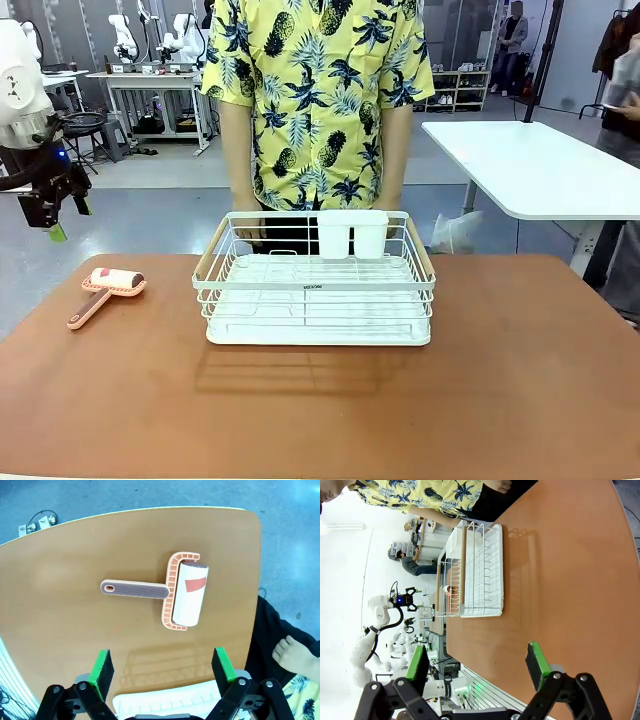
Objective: Clean the table.
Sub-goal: Place the Lint Roller down when the Dish drying rack is positioned in the middle of the table.
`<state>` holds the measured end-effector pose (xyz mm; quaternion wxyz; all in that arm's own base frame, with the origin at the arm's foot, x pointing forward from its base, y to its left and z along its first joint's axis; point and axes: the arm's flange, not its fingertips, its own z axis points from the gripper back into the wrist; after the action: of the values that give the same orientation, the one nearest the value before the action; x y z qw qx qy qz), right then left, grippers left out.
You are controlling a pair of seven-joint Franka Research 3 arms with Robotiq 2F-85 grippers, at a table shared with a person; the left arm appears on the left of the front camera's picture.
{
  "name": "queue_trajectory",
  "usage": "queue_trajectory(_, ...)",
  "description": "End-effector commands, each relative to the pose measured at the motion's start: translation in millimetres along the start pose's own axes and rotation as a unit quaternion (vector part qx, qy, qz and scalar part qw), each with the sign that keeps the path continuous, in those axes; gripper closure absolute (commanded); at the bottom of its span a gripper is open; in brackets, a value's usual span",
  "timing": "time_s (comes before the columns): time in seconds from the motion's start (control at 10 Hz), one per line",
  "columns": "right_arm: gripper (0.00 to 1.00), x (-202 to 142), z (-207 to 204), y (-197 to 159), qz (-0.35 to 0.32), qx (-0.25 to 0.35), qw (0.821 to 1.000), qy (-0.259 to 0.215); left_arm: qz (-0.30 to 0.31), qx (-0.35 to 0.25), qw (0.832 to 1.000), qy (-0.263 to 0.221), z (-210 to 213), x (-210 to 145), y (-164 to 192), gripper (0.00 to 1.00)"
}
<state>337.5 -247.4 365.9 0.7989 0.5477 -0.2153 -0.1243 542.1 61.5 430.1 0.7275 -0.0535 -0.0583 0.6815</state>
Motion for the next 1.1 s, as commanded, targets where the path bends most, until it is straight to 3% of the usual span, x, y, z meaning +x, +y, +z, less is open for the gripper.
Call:
queue_trajectory(0.0, 0.0, 0.2, 0.2, 3.3, -0.001, 0.002, 1.0, -0.004, 0.0, 0.001, 1.0, 0.0, 0.0, 1.3, 1.4, 0.0)
queue_trajectory(1.0, 0.0, 0.2, 0.2, 3.3, -0.001, 0.002, 1.0, -0.004, 0.0, 0.001, 1.0, 0.0, 0.0, 1.3, 1.4, 0.0)
